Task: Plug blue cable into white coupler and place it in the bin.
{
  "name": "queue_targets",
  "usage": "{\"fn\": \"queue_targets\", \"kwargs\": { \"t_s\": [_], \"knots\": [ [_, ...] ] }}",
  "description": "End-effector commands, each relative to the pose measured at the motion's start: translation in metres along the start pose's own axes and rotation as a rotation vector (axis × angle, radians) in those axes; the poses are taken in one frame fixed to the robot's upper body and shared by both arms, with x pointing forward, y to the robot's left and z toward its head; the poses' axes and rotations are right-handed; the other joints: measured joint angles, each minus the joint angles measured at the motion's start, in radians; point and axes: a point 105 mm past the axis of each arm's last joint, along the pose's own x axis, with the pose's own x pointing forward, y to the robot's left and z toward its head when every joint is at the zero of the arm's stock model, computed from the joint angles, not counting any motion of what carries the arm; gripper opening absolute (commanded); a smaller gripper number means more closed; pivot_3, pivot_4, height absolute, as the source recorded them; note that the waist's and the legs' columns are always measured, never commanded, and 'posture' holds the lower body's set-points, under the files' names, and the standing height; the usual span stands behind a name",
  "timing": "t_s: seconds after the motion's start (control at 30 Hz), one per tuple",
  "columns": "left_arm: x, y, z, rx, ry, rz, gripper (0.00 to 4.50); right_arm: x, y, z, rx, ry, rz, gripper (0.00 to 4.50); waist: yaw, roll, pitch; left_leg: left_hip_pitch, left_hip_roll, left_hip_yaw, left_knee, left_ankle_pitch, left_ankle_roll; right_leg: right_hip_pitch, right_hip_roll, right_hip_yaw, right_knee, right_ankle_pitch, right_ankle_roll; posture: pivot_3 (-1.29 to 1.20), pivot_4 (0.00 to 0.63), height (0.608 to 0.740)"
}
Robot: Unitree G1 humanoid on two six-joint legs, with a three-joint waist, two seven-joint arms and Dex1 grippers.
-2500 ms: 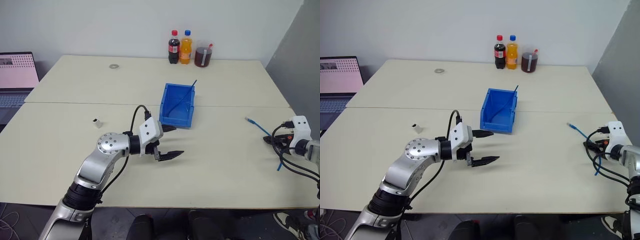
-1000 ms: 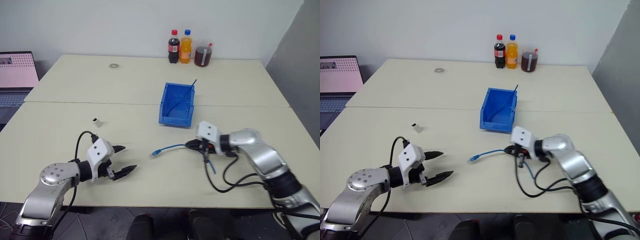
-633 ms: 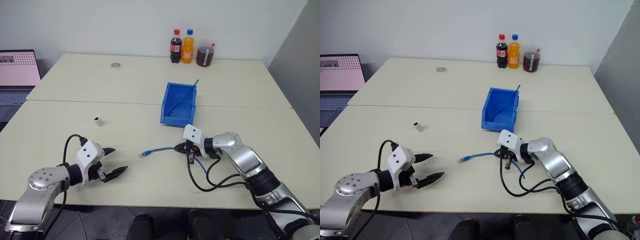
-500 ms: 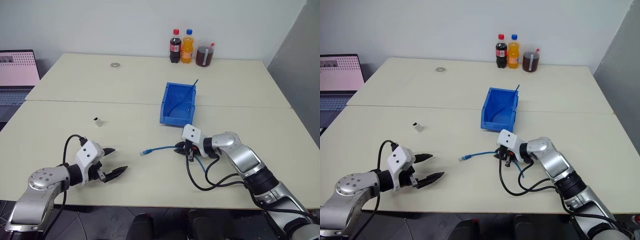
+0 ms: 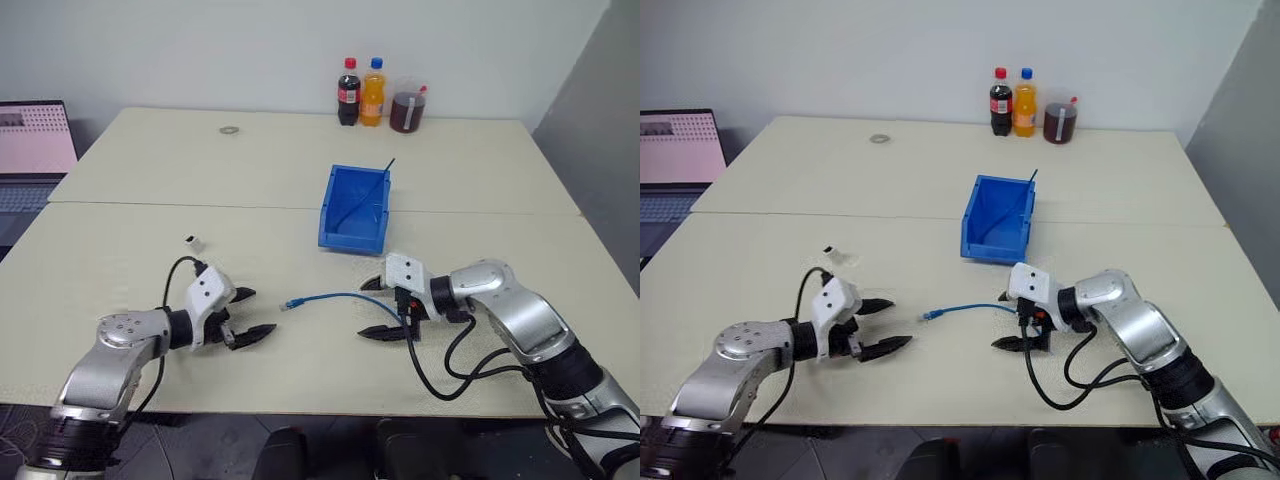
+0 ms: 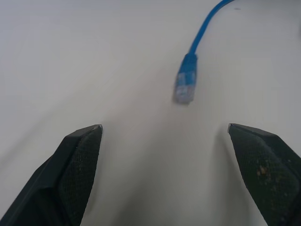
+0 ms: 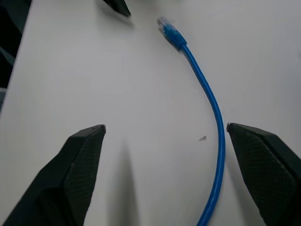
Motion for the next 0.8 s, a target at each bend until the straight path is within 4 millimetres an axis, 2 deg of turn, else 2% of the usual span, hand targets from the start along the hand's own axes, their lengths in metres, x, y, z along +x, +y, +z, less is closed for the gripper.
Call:
{"fn": "queue_targets", "kwargs": {
  "t_s": [0.03,0.2,0.33,0.4,0.43,0.63,0.67,0.8],
  "knots": [
    [0.012,0.001,0.006,0.052,0.026,-0.020,4.50,-0.009,0.000,0.015,-0.048,-0.035,-0.042,4.46,-0.001,0.000,0.000,0.000,0.000,0.000,0.000,0.000,0.000,0.000,0.000,0.000,0.000,-0.001,0.002,0.00,0.150,0.740],
    [0.021,-0.002,0.002,0.052,0.068,-0.053,4.50,-0.012,0.000,0.021,-0.056,-0.047,-0.072,4.46,-0.001,0.000,0.000,0.000,0.000,0.000,0.000,0.000,0.000,0.000,0.000,0.000,0.000,-0.001,0.002,0.00,0.150,0.740],
    [0.028,-0.010,-0.003,0.062,0.102,-0.087,3.79,-0.016,-0.003,0.025,-0.063,-0.054,-0.111,4.50,0.001,0.000,0.000,0.000,0.000,-0.001,0.000,0.000,0.000,0.000,0.000,0.000,0.001,-0.001,0.002,0.00,0.150,0.740],
    [0.031,-0.013,-0.006,0.064,0.117,-0.099,3.19,-0.017,-0.004,0.027,-0.061,-0.058,-0.130,4.50,0.001,0.000,0.000,0.000,0.000,-0.001,0.000,0.000,0.000,0.001,-0.001,0.001,0.000,-0.001,0.002,0.00,0.150,0.740],
    [0.032,-0.014,-0.007,0.062,0.121,-0.103,3.11,-0.018,-0.005,0.027,-0.060,-0.060,-0.137,4.50,0.002,0.000,0.000,0.000,0.000,-0.001,0.000,0.000,0.000,0.001,-0.001,0.001,0.000,-0.001,0.002,0.00,0.150,0.740],
    [0.034,-0.021,-0.016,0.041,0.149,-0.128,1.60,-0.020,-0.006,0.030,-0.052,-0.078,-0.178,4.50,0.002,0.000,-0.001,0.002,0.000,-0.001,0.000,0.000,0.000,0.003,-0.001,0.001,0.000,-0.001,0.002,0.00,0.150,0.740],
    [0.035,-0.023,-0.017,0.032,0.150,-0.134,1.50,-0.020,-0.007,0.032,-0.045,-0.090,-0.192,4.50,0.002,0.001,-0.002,0.003,0.000,-0.001,0.000,0.000,0.000,0.003,-0.001,0.001,0.000,-0.001,0.002,0.00,0.150,0.740],
    [0.037,-0.026,-0.019,-0.001,0.142,-0.144,0.63,-0.023,-0.004,0.033,-0.029,-0.115,-0.199,4.50,0.003,0.001,-0.004,0.003,0.000,0.000,0.000,0.000,0.000,0.004,-0.001,0.000,0.000,-0.001,0.003,0.00,0.150,0.740]
  ]
}}
